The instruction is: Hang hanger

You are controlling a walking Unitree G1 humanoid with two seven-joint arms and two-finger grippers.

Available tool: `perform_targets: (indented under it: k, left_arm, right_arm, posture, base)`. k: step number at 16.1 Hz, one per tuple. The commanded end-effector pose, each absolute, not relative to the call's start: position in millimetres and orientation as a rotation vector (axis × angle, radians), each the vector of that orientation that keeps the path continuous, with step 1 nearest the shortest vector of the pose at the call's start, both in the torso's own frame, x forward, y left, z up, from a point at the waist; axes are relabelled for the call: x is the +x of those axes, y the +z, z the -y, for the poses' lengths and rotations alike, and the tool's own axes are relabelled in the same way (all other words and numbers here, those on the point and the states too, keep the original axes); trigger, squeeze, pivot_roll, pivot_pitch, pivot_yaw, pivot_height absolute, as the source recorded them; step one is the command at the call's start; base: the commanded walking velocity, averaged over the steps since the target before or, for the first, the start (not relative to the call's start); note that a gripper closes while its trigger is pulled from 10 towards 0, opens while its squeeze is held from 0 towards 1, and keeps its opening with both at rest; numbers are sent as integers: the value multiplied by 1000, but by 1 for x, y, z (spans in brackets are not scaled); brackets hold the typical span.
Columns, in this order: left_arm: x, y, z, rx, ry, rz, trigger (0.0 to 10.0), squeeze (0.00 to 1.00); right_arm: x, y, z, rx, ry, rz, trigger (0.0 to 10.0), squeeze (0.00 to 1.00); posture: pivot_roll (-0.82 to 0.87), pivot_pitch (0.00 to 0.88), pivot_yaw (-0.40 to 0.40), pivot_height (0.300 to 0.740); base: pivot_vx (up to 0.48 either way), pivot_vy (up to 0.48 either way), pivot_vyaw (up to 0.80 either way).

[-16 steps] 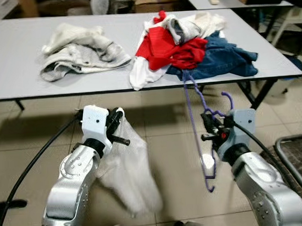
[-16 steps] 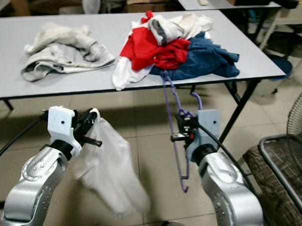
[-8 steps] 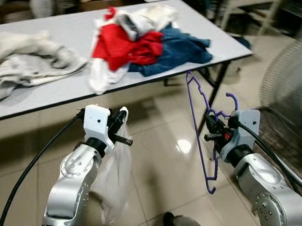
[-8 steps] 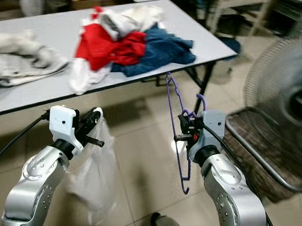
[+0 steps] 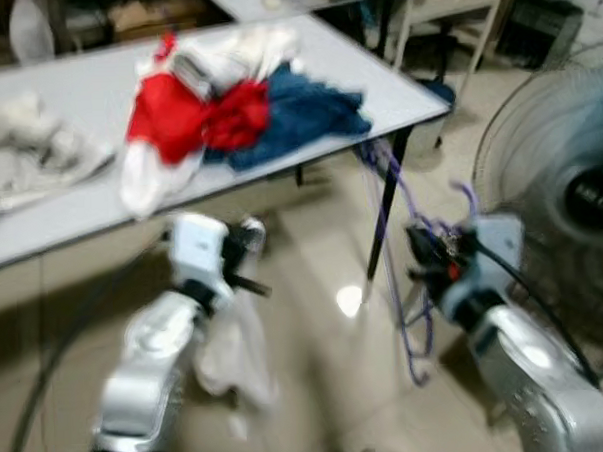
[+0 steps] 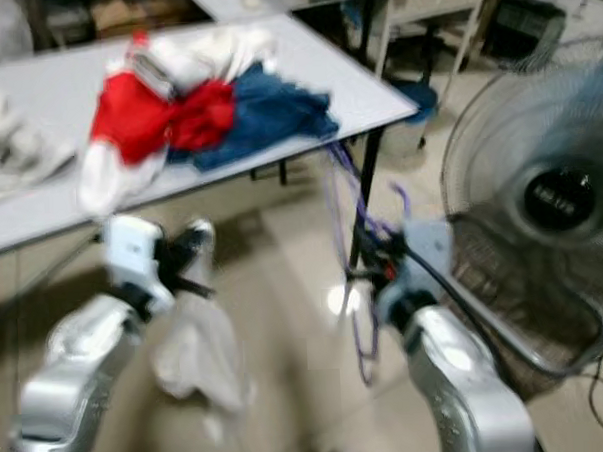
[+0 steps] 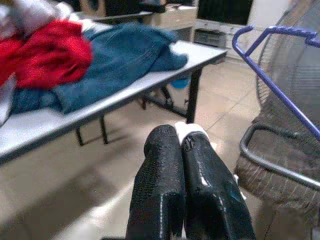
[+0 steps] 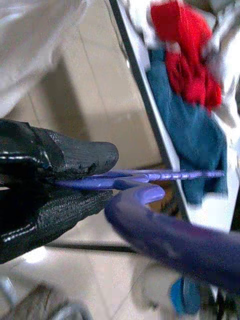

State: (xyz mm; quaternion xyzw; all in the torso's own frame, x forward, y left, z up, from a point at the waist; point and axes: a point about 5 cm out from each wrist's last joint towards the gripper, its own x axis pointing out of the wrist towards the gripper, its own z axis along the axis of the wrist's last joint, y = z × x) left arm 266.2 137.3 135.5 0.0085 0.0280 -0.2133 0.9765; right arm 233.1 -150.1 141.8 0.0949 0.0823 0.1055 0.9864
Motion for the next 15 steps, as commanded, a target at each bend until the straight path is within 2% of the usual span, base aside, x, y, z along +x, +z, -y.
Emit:
perform_targets:
  k: [1, 3, 7, 11, 13, 15]
  left_arm:
    - [267, 143, -142, 29, -423, -25, 10000, 0]
    - [268, 144, -142, 25, -419, -20, 10000, 0]
    - [276, 150, -144, 11, -382, 9, 10000, 0]
    - [292, 164, -155, -1, -315, 53, 10000, 0]
    - [294, 169, -155, -6, -318, 70, 10000, 0]
    - [296, 174, -153, -12, -330, 91, 10000, 0]
  right_arm:
    - [234, 146, 146, 195, 227, -146, 10000, 0]
    - [233, 145, 145, 186, 236, -149, 10000, 0]
    - [235, 148, 142, 169, 306, -138, 10000, 0]
    - [239, 154, 139, 59, 507, -146, 10000, 0]
    - [240, 155, 141, 3, 504, -139, 10000, 0]
    - [243, 156, 144, -27, 482, -131, 10000, 0]
  posture:
    - [-51, 65, 13, 740]
    - [-54, 65, 12, 740]
    - [-56, 57, 9, 740]
    - [-59, 46, 17, 740]
    - [-59, 42, 18, 740]
    - [-60, 39, 18, 740]
  base:
    - [251, 0, -756]
    - [247, 0, -744]
    - [252, 0, 0]
    - [253, 0, 0]
    - [281, 0, 0]
    - [311, 0, 800]
